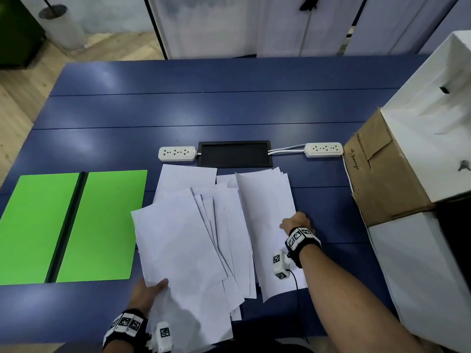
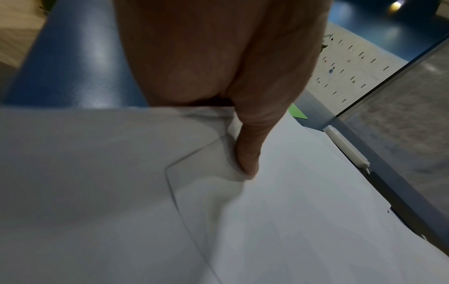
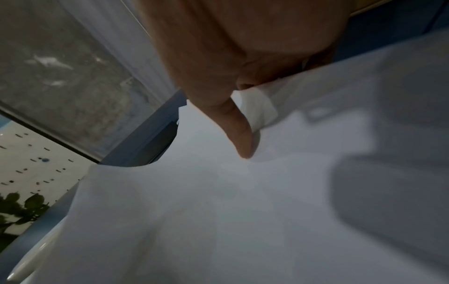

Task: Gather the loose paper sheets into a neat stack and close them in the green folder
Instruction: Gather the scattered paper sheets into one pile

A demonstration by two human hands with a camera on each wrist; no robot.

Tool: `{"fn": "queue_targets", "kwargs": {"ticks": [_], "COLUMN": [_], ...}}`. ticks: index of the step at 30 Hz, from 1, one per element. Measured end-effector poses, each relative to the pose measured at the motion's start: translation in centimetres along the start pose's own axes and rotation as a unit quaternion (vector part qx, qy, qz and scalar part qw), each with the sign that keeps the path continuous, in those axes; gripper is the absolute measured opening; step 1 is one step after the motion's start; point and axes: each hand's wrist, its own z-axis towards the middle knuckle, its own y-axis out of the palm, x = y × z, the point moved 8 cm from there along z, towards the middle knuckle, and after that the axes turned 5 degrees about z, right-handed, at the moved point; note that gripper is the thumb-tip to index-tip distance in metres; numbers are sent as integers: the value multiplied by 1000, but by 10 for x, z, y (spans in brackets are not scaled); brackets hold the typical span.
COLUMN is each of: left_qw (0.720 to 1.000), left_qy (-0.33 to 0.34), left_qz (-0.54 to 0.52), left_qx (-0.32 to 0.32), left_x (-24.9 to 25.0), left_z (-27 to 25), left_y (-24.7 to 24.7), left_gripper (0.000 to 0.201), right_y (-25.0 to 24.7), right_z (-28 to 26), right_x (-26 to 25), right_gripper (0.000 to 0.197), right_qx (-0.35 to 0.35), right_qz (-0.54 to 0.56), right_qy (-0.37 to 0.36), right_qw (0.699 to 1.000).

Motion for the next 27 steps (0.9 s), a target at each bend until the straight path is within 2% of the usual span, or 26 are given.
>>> {"fn": "queue_targets", "kwargs": {"ticks": [5, 10, 15, 19, 22, 27], "left_qw": [1000, 1000, 1000, 1000, 1000, 1000], "left_qy": [-2, 11, 14, 20, 16, 13], "left_qz": [-10, -7, 1, 6, -1, 2], "left_qx": [-6, -1, 9, -5, -16, -28], "left_x": [-1, 0, -10, -12, -8, -2], "left_z": [0, 1, 13, 16, 10, 2], "left_y": [0, 0, -6, 0, 8, 13], "left_gripper": [27, 23, 28, 42, 31, 30], "right_y": [7, -5, -49, -95, -127, -167], "right_z": [2, 1, 3, -9, -36, -105], "right_x": [6, 10, 28, 35, 22, -19], "right_gripper": [50, 33, 32, 26, 29, 22], "right_qx": [-66, -67, -2, 43, 88, 139], "right_qz": [64, 105, 96, 54, 10, 8], "right_qy": [-4, -48, -64, -94, -168, -287], "right_qw": [996, 991, 993, 993, 982, 948]}}
